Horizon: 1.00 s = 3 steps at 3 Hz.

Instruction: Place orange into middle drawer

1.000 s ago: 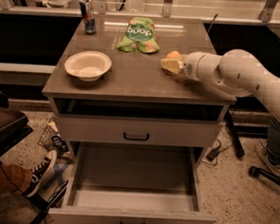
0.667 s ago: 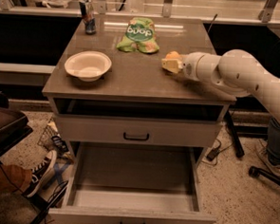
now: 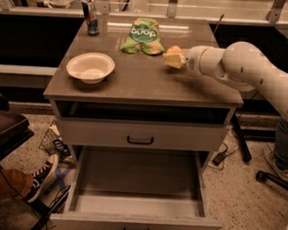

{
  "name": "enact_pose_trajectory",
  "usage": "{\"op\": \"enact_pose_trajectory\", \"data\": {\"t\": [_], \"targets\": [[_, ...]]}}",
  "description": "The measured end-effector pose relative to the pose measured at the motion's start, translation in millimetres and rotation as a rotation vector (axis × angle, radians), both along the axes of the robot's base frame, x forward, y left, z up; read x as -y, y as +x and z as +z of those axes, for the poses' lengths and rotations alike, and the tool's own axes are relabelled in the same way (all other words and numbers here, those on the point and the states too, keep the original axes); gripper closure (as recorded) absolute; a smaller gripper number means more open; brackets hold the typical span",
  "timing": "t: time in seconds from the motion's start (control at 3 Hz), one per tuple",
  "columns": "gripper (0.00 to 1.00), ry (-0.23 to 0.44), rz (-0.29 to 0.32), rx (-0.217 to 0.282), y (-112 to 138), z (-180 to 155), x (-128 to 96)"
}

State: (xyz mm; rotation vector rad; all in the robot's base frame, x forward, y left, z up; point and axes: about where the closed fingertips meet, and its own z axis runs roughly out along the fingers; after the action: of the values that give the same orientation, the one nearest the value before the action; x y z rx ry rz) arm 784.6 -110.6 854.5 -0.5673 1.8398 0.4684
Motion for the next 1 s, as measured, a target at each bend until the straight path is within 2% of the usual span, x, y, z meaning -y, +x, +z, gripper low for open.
{"op": "enact_pose_trajectory", "data": {"t": [0.33,0.67,1.0], "targets": [[1.0,0.0,0.036,0.083,-25,61,5],[1.0,-0.009,0.046,0.115,-74,86,22],[1.0,-0.048,0.115,0.116,-151,92,19]]}}
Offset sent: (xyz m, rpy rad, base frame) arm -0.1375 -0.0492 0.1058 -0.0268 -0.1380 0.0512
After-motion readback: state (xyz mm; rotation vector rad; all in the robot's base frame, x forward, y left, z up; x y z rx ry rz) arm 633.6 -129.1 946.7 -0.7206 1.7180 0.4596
